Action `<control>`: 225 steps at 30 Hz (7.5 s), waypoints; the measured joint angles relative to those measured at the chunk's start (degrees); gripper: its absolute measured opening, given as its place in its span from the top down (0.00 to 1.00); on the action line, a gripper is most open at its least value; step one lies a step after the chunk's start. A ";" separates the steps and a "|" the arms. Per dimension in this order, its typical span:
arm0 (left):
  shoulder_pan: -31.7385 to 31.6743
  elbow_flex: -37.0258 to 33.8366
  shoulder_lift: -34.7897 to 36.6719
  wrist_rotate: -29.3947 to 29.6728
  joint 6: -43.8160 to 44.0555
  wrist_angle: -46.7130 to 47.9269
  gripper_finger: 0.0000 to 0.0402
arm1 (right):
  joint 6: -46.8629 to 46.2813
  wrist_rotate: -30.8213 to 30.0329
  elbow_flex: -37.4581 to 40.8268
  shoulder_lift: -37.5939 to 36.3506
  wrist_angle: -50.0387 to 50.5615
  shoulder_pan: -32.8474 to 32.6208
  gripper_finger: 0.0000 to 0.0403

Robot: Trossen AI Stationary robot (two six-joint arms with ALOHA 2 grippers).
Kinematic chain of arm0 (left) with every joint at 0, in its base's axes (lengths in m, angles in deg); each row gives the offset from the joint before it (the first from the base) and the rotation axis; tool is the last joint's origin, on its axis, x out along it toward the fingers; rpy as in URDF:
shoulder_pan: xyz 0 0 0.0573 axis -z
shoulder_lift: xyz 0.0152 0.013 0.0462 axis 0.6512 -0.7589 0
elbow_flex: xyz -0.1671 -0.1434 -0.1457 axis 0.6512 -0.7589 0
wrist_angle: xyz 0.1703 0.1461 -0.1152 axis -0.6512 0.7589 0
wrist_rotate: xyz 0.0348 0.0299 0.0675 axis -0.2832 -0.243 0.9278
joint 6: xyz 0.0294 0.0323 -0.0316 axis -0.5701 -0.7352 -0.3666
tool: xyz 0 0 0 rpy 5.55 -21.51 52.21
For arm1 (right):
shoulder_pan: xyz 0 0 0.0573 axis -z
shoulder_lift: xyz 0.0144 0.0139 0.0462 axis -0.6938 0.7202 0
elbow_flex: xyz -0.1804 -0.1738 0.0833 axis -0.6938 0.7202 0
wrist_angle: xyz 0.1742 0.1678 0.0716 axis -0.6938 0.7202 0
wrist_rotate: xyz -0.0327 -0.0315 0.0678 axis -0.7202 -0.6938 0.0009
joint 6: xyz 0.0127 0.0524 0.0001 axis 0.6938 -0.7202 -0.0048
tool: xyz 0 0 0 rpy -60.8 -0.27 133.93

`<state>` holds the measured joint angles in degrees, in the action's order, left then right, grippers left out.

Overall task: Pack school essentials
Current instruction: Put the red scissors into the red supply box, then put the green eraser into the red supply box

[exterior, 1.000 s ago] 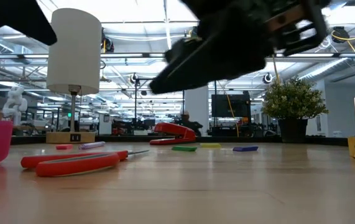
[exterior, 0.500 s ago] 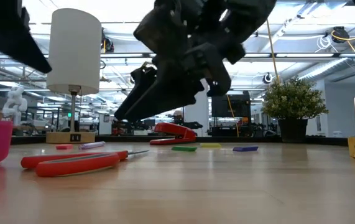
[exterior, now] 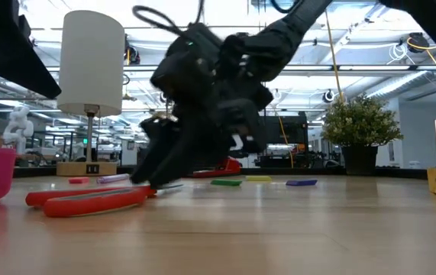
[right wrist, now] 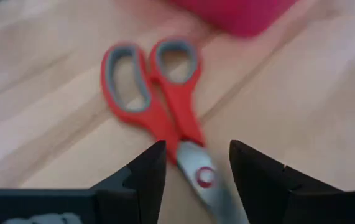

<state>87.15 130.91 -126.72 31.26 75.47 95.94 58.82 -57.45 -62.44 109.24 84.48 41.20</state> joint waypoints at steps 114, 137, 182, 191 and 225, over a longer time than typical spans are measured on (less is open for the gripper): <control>-4.72 0.39 3.58 -24.22 -33.38 -7.59 0.95 | -22.00 -23.69 -0.33 -25.65 40.47 -12.86 0.29; 4.53 9.54 13.36 -43.29 -88.36 37.20 0.92 | -46.85 -50.81 44.30 -50.33 -3.41 -22.02 0.36; -0.38 9.53 0.66 -24.74 -80.20 31.76 0.63 | -50.69 -61.92 44.40 -43.95 -13.60 -20.81 0.36; -1.65 9.49 3.08 -12.26 -52.38 23.46 0.76 | -51.47 -56.29 43.64 -42.41 -13.74 -15.10 0.36; -18.70 -16.17 34.97 -10.40 -52.01 -19.60 0.94 | -50.51 -57.58 34.52 -16.65 -22.09 -4.67 0.36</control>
<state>68.45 114.73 -91.76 20.86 23.46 76.34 8.31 -115.03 -27.92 92.59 62.39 36.53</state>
